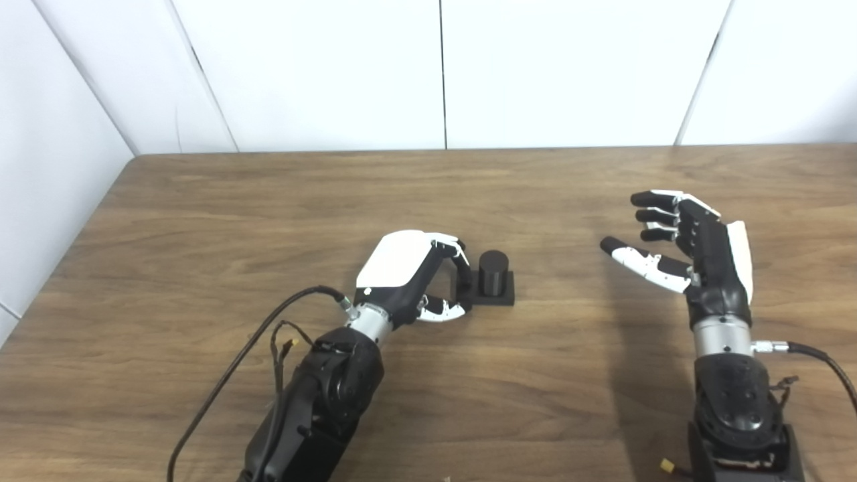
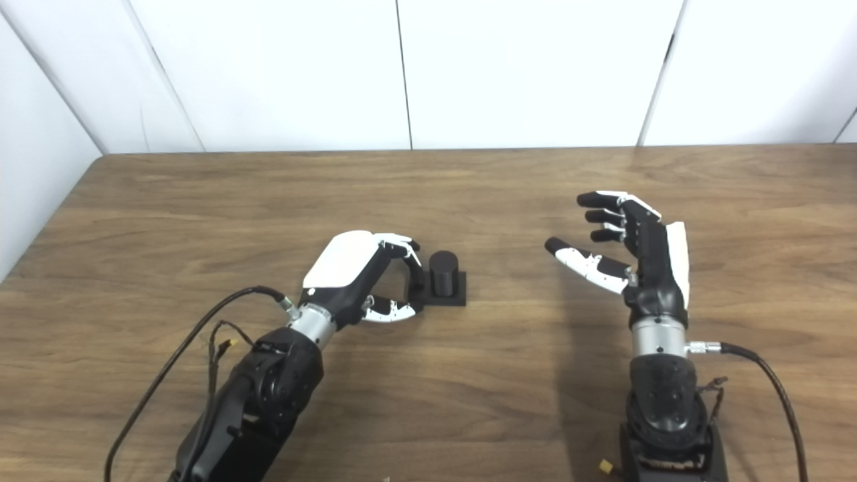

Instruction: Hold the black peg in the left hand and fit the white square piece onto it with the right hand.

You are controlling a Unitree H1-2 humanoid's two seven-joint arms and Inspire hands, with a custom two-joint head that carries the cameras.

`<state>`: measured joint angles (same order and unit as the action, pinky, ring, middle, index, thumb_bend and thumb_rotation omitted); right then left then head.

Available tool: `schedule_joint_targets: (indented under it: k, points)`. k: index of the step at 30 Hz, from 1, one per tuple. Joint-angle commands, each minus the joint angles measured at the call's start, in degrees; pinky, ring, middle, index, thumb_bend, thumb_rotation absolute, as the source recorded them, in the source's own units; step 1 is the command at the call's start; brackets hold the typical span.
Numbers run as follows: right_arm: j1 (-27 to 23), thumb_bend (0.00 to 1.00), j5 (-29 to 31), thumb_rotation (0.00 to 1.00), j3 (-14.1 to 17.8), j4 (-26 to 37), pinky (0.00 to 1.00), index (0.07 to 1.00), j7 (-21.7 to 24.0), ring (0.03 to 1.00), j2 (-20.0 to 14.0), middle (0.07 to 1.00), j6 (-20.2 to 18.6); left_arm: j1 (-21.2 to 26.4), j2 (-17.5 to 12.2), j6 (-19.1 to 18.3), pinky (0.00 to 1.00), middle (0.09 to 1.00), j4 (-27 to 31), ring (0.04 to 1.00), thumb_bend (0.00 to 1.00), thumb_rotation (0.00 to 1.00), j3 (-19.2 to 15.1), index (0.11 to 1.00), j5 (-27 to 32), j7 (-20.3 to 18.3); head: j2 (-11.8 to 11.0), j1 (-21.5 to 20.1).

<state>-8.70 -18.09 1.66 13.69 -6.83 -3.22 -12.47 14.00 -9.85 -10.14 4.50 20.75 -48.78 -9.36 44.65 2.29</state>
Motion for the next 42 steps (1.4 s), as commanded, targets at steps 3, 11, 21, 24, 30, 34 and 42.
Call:
schedule_joint_targets:
  k: [3, 11, 21, 24, 30, 34, 42]
  points:
    - [-4.4, 0.68, -2.43, 0.14, 0.44, 1.84, 0.58, 0.641, 0.39, 0.661, -4.04, 0.692, 1.54, 1.27, -0.38, 1.28, 0.83, 0.804, -0.18, 0.851, 0.52, 0.07, -0.62, 0.483, 0.61, 1.67, 0.0, -1.0]
    - [-9.46, 0.69, -10.37, 0.2, -1.31, 2.5, 0.56, 0.658, 4.83, 0.69, -14.43, 0.74, -0.41, 1.45, -0.42, 0.77, 0.84, 0.811, -0.21, 0.854, 0.52, 0.07, -0.35, 0.484, 0.07, 1.33, -0.16, -1.63]
    - [-17.14, 0.76, -15.95, 0.17, -2.63, -1.96, 0.59, 0.654, 11.53, 0.737, -25.97, 0.768, -0.16, 1.63, 0.05, 0.9, 0.85, 0.812, -0.67, 0.861, 0.52, 0.07, -0.43, 0.483, 0.76, 1.49, -0.39, -2.27]
    - [-18.75, 0.77, -15.88, 0.17, -3.11, -4.42, 0.59, 0.655, 11.9, 0.731, -27.51, 0.764, 1.34, 1.69, 0.01, 0.79, 0.85, 0.812, -0.74, 0.859, 0.52, 0.07, -0.29, 0.483, 0.65, 1.56, -0.47, -2.15]
    - [-22.35, 0.77, -14.42, 0.16, -4.98, -9.68, 0.62, 0.687, 16.84, 0.772, -30.17, 0.799, 1.7, 1.62, -0.16, 1.12, 0.85, 0.812, -0.85, 0.857, 0.52, 0.07, -0.34, 0.484, 0.8, 1.99, -0.54, -2.25]
    - [-24.86, 0.76, -15.41, 0.15, -7.38, -13.23, 0.62, 0.71, 20.43, 0.78, -31.54, 0.81, 1.31, 1.5, -0.24, 0.96, 0.85, 0.813, -0.7, 0.858, 0.52, 0.07, -0.45, 0.484, 1.0, 1.83, -0.49, -2.23]
    - [-27.82, 0.76, -16.54, 0.13, -11.13, -20.29, 0.6, 0.711, 22.5, 0.767, -32.04, 0.81, 2.06, 1.56, -0.57, 0.94, 0.85, 0.815, -0.6, 0.862, 0.52, 0.07, -0.59, 0.484, 1.12, 1.67, -0.48, -2.11]
